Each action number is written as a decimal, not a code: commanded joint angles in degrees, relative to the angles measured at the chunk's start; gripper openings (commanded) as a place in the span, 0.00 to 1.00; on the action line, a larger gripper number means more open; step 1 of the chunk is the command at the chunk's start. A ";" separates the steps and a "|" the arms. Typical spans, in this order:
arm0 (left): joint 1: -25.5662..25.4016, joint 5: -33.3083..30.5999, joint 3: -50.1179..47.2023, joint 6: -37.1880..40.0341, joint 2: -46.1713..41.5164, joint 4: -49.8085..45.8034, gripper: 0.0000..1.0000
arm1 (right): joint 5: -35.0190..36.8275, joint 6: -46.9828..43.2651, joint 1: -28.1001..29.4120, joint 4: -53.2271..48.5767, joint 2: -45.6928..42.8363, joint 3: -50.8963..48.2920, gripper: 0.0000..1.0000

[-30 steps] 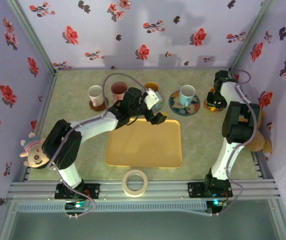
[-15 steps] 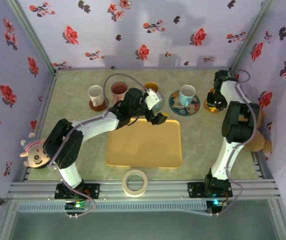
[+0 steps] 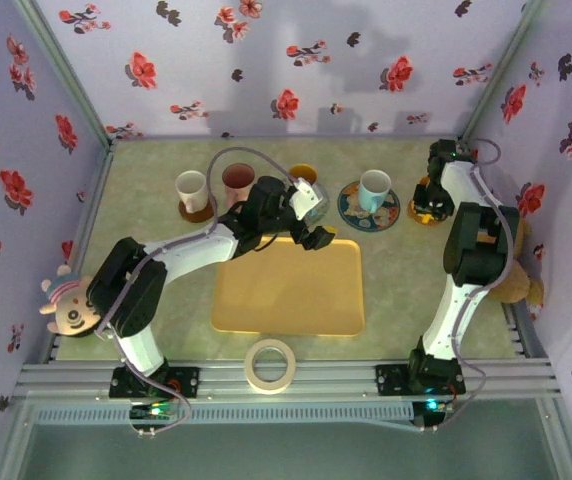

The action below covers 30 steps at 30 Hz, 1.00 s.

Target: Place the cup by the coaster

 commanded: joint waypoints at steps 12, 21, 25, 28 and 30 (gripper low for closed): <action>-0.30 1.14 -1.13 -0.24 0.35 1.82 1.00 | 1.69 -0.07 -0.68 1.42 -6.30 -2.52 0.00; -0.26 1.13 -1.18 -0.26 0.36 1.77 1.00 | 0.34 0.37 -0.77 2.70 -4.67 -4.21 0.00; -0.32 1.15 -1.00 -0.13 0.36 1.43 1.00 | -0.18 0.28 -0.77 3.04 -3.62 -4.23 0.00; -0.31 1.01 -0.91 0.07 0.12 0.88 1.00 | -0.38 0.37 -0.78 3.35 -3.25 -4.32 0.00; -0.23 1.00 -0.91 0.18 0.10 0.67 1.00 | -0.55 0.36 -0.84 3.40 -3.18 -4.29 0.00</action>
